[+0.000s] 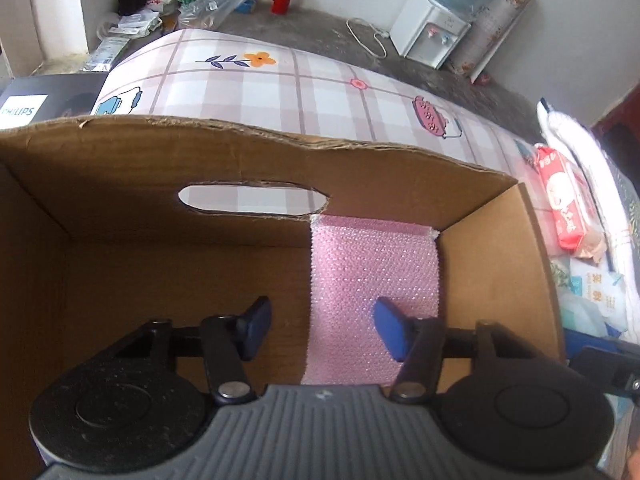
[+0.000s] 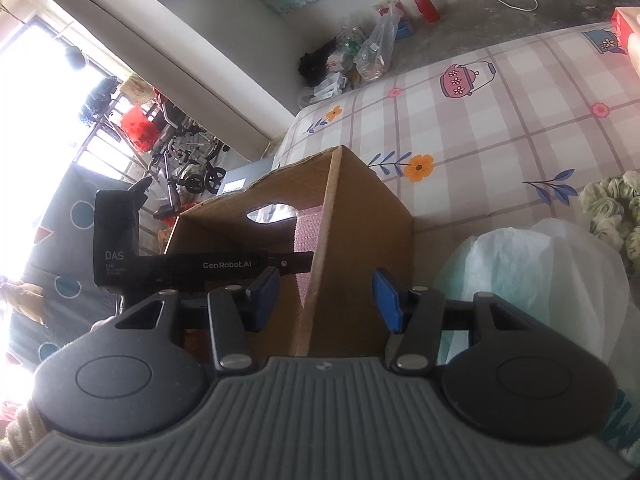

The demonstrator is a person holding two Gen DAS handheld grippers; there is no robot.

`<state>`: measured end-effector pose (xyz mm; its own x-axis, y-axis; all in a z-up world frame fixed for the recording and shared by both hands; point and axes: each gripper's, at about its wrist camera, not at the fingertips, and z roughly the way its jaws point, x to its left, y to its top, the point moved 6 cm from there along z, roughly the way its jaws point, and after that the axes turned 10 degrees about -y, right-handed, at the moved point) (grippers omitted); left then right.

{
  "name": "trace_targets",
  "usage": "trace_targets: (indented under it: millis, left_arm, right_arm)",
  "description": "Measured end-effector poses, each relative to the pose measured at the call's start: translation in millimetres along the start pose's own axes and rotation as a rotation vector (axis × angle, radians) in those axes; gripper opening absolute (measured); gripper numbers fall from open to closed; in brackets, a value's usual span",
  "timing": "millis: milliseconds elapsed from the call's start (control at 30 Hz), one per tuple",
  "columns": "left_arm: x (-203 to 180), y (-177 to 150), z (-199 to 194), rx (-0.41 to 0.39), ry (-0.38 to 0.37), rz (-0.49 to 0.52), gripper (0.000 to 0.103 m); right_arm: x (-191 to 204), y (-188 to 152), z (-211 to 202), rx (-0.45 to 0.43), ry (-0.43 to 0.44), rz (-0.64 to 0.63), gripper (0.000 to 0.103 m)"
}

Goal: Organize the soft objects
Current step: 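Lower the pink pad to the box floor and open the left gripper, then move the right gripper to the blue bandage box beside the plush toy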

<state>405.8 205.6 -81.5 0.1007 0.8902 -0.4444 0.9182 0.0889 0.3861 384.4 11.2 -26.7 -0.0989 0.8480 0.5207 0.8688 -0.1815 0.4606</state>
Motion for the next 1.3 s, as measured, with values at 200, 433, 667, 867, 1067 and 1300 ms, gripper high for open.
trace_targets:
  millis: [200, 433, 667, 867, 1067, 1300]
  left_arm:
    - [-20.3, -11.4, 12.8, 0.061, 0.027, 0.021, 0.032]
    - [-20.8, -15.3, 11.6, -0.053, 0.049, -0.002, 0.034]
    - [-24.8, -20.8, -9.1, -0.109, 0.142, 0.0, 0.08]
    - [-49.4, -36.1, -70.6, -0.216, 0.096, 0.014, 0.09]
    - [-114.8, -67.3, -126.9, -0.331, 0.043, 0.174, 0.096]
    - [-220.2, -112.1, -130.6, -0.344, -0.077, 0.39, 0.102]
  right_arm:
    - [-4.2, -3.3, -5.9, -0.003, 0.0, 0.003, 0.052]
    - [-12.2, -8.1, -18.4, -0.02, -0.006, 0.022, 0.052]
    - [-21.2, -18.3, -57.7, -0.093, -0.037, -0.013, 0.055]
    - [-43.4, -36.3, -108.0, -0.2, -0.082, -0.005, 0.065]
    - [-81.2, -71.1, -152.4, -0.292, -0.136, 0.038, 0.066]
    - [-130.5, -107.5, -218.5, -0.429, -0.227, 0.08, 0.067]
